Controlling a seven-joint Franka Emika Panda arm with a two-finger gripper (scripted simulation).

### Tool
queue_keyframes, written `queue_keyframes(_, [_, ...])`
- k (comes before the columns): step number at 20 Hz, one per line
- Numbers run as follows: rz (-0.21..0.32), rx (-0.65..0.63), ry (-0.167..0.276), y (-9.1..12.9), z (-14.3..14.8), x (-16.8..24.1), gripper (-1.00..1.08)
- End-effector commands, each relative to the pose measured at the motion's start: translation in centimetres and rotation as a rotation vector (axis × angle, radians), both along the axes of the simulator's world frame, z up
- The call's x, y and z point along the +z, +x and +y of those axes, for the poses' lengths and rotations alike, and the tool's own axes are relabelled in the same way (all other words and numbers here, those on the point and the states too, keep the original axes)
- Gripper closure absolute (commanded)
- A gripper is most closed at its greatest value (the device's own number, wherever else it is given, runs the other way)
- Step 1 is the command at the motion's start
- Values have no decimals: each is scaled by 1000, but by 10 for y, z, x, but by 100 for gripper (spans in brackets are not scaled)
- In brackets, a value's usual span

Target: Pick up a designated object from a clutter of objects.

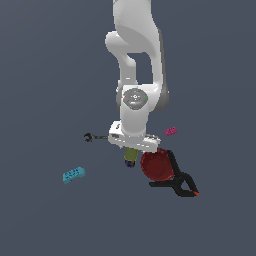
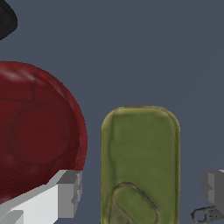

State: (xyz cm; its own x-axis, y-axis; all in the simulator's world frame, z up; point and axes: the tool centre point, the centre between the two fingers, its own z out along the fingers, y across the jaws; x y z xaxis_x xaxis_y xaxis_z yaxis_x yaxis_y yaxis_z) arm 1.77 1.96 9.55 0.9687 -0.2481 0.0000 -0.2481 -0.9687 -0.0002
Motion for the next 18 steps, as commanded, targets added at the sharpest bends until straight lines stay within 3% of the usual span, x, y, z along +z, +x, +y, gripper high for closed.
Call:
queue_keyframes(1, [1, -1, 0, -1, 0, -12, -92])
queue_keyframes(10, [0, -2, 0, 0, 0, -37, -92])
queue_keyframes(11, [0, -2, 0, 0, 0, -37, 108])
queue_keyframes(18, [0, -2, 0, 0, 0, -37, 108])
